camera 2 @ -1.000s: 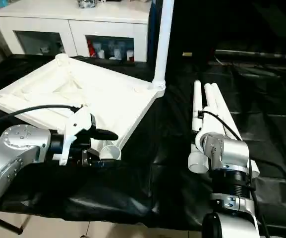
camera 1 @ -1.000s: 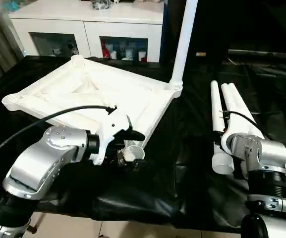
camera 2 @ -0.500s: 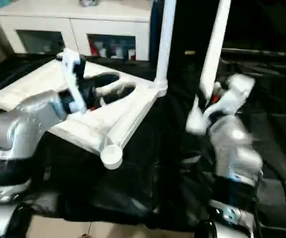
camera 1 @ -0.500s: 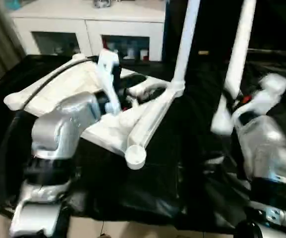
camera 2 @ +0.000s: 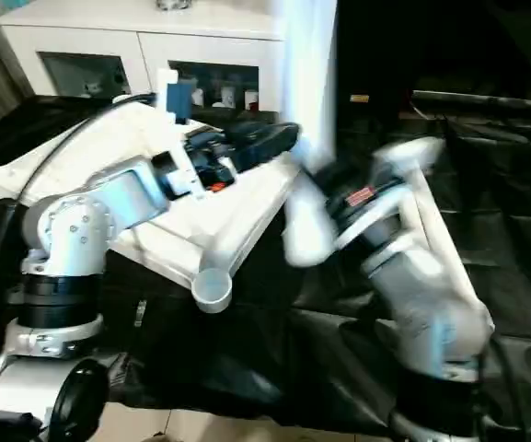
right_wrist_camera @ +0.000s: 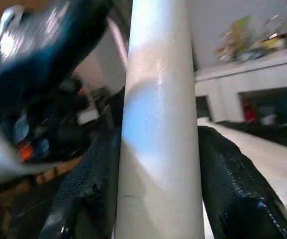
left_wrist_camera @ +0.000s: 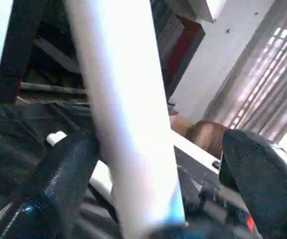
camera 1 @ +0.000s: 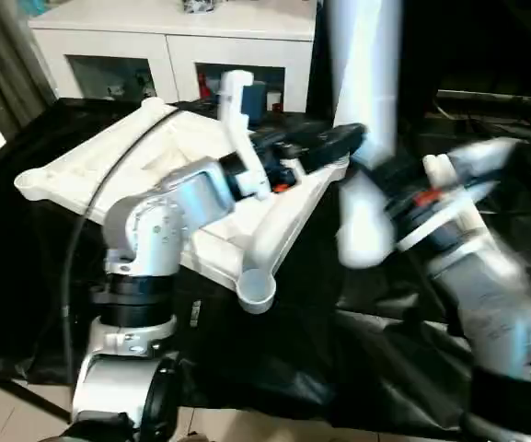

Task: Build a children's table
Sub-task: Pick table leg

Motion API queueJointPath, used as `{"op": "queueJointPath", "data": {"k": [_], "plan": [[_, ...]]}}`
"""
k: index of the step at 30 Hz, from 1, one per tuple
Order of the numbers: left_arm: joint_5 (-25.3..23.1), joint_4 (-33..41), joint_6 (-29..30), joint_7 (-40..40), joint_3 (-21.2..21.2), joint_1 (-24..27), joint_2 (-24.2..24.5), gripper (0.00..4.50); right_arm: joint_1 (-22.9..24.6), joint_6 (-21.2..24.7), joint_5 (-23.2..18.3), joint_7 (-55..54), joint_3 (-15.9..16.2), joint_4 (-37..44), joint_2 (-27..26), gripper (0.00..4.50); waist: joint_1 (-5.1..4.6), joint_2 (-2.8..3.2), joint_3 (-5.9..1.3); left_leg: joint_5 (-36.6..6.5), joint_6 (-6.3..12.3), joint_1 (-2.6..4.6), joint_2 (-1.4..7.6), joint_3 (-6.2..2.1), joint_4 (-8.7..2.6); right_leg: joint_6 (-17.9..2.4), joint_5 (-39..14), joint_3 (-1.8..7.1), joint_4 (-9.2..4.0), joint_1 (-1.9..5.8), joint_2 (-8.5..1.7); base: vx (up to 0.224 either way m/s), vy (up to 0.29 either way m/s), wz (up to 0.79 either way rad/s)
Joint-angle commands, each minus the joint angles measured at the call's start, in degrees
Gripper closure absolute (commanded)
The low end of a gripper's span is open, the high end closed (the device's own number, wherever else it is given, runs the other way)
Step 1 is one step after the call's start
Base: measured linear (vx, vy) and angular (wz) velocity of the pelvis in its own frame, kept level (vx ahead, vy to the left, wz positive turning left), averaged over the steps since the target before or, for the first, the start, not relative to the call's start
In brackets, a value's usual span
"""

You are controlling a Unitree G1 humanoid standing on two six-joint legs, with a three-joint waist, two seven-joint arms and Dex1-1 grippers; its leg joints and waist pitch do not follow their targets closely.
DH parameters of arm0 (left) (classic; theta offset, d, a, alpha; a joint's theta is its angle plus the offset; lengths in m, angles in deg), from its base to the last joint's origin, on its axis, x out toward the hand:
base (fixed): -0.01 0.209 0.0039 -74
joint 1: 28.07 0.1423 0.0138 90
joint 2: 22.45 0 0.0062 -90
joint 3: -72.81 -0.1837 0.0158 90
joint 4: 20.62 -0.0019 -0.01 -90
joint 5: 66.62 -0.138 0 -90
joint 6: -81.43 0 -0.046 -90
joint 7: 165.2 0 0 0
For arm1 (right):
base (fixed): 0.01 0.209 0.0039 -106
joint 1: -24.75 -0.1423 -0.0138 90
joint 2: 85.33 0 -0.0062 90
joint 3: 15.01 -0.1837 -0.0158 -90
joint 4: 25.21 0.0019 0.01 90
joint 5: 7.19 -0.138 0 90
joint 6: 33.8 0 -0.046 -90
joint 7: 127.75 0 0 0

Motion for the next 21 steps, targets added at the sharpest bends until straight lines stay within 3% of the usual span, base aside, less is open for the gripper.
{"op": "queueJointPath", "data": {"k": [1,4,7,12,17,18,21], "plan": [[0.15,0.64,1.06,0.56,-0.31,-0.15,0.02,0.00,0.02,-0.50,1.10,0.90,1.43,0.83,0.82,2.64,0.23,-1.38,-3.70,-6.23,1.95,-0.05,0.34,0.05,-3.28,-6.34,-14.56,2.48,-5.57,3.40,-3.42,0.000,0.000,0.00],[1.31,2.33,2.62,1.01,-0.19,0.52,-0.56,0.00,0.99,-0.90,1.43,1.64,3.96,0.68,2.14,2.64,0.64,-1.13,-3.74,-5.25,1.83,-0.08,0.53,-0.01,-3.30,-6.82,-12.37,2.60,-5.24,3.38,-3.56,0.000,0.000,0.00],[1.90,3.07,3.54,2.13,-0.65,1.33,-0.28,0.00,0.67,-1.60,2.98,1.16,5.82,-0.14,2.63,2.64,0.71,-1.53,-3.79,-4.90,1.86,-0.15,0.47,0.02,-3.31,-7.11,-11.11,2.58,-5.13,3.48,-3.56,0.000,0.000,0.00],[1.34,2.50,3.74,4.89,0.47,1.46,-1.18,0.00,0.05,-3.77,6.95,-0.49,8.24,-2.11,3.37,2.64,0.74,-1.39,-3.66,-5.72,1.31,-0.07,0.55,-0.02,-3.37,-6.49,-12.64,2.58,-5.25,3.34,-3.65,0.000,0.000,0.00],[-0.50,1.67,4.64,7.76,0.29,1.71,-1.12,0.00,0.22,-6.10,9.53,-2.17,10.33,-3.44,3.45,2.65,0.67,-1.62,-3.66,-5.45,1.43,-0.09,0.54,-0.04,-3.38,-6.66,-11.33,2.59,-5.18,3.41,-3.62,0.000,0.000,0.00],[-0.89,1.47,4.61,8.46,0.14,1.77,-1.15,0.29,0.28,-6.41,9.94,-2.52,10.66,-3.40,3.32,2.65,0.63,-1.53,-3.69,-5.40,1.49,-0.10,0.48,-0.04,-3.34,-6.75,-10.97,2.61,-5.13,3.46,-3.59,0.000,0.000,0.00],[-1.18,1.35,4.84,9.45,0.07,1.70,-1.18,0.36,0.30,-6.72,10.25,-2.57,10.92,-3.37,3.17,2.65,0.64,-1.48,-3.63,-5.62,1.56,-0.09,0.55,-0.07,-3.39,-6.73,-10.97,2.60,-5.16,3.43,-3.57,0.000,0.000,0.00]]}}
